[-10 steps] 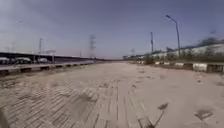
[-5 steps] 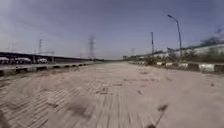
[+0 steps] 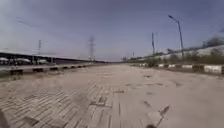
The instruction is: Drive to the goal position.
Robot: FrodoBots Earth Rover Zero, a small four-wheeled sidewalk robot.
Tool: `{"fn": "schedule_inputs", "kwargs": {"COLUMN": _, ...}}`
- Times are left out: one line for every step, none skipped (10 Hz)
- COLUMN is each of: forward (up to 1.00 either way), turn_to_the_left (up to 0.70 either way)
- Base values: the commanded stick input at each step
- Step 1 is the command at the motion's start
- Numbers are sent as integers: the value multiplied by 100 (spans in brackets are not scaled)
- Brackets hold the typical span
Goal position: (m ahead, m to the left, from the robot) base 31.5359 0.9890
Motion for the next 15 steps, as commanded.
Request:
{"fn": "schedule_inputs", "kwargs": {"forward": 100, "turn_to_the_left": 0}}
{"fn": "schedule_inputs", "kwargs": {"forward": 100, "turn_to_the_left": 0}}
{"fn": "schedule_inputs", "kwargs": {"forward": 100, "turn_to_the_left": 0}}
{"fn": "schedule_inputs", "kwargs": {"forward": 100, "turn_to_the_left": 0}}
{"fn": "schedule_inputs", "kwargs": {"forward": 100, "turn_to_the_left": 0}}
{"fn": "schedule_inputs", "kwargs": {"forward": 100, "turn_to_the_left": 0}}
{"fn": "schedule_inputs", "kwargs": {"forward": 100, "turn_to_the_left": 0}}
{"fn": "schedule_inputs", "kwargs": {"forward": 100, "turn_to_the_left": 0}}
{"fn": "schedule_inputs", "kwargs": {"forward": 100, "turn_to_the_left": 0}}
{"fn": "schedule_inputs", "kwargs": {"forward": 100, "turn_to_the_left": 0}}
{"fn": "schedule_inputs", "kwargs": {"forward": 100, "turn_to_the_left": 0}}
{"fn": "schedule_inputs", "kwargs": {"forward": 100, "turn_to_the_left": 0}}
{"fn": "schedule_inputs", "kwargs": {"forward": 100, "turn_to_the_left": 0}}
{"fn": "schedule_inputs", "kwargs": {"forward": 100, "turn_to_the_left": 0}}
{"fn": "schedule_inputs", "kwargs": {"forward": 100, "turn_to_the_left": 0}}
